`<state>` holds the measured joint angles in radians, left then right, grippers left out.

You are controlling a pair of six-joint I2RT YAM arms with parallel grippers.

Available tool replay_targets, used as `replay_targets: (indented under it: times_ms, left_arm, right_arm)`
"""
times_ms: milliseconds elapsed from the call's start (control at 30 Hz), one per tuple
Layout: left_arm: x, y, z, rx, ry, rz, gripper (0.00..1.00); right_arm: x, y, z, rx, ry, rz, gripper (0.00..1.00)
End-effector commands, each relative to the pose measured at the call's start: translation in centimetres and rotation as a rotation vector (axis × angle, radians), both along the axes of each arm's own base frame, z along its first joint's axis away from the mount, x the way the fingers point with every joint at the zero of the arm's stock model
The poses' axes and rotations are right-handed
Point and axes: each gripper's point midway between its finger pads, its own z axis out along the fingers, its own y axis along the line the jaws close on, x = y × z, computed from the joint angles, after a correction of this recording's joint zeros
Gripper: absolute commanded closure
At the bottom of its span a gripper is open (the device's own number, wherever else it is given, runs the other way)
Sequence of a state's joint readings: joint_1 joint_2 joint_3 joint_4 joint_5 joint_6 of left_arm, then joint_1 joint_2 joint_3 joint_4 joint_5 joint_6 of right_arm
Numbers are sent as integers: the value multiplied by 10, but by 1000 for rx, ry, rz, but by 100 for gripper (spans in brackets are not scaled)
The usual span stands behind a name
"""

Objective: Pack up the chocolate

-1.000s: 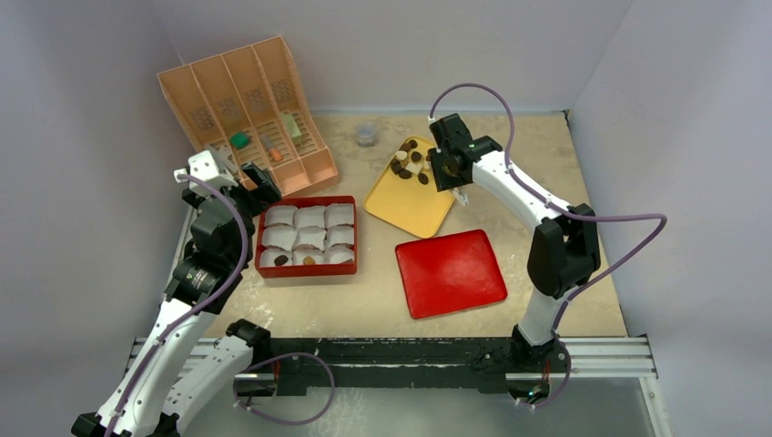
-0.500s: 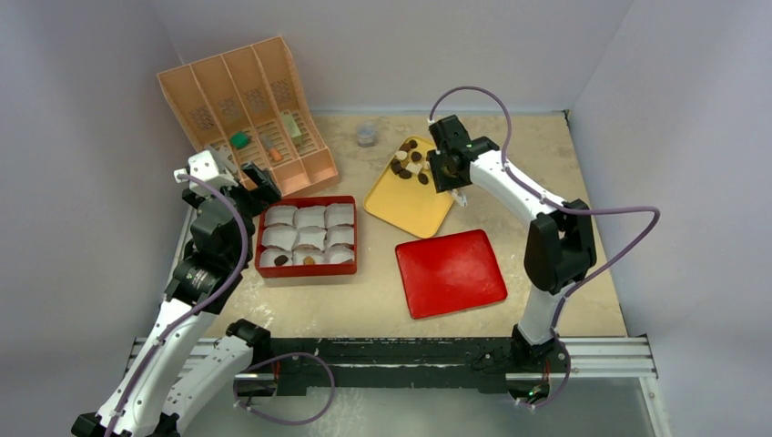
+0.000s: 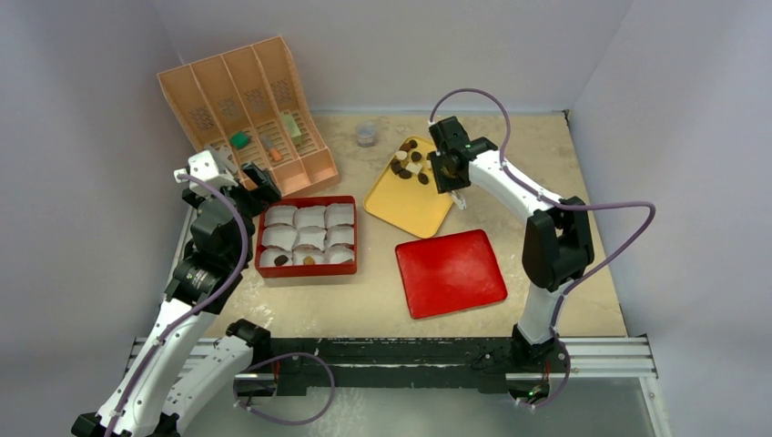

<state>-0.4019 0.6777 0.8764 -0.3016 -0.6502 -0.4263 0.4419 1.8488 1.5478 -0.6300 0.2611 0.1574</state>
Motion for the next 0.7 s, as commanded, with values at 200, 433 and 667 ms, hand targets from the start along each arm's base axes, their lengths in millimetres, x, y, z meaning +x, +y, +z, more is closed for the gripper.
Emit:
replay_targets:
  times_ms: [200, 433, 667]
  left_arm:
    - [2, -2, 12, -11, -43, -11, 12]
    - [2, -3, 12, -12, -43, -15, 12]
    - [1, -2, 11, -11, -43, -10, 12]
  right_arm:
    - [2, 0, 39, 49, -85, -5, 74]
    - [-4, 10, 59, 113, -122, 34, 77]
    - [-16, 36, 88, 177, -164, 111, 77]
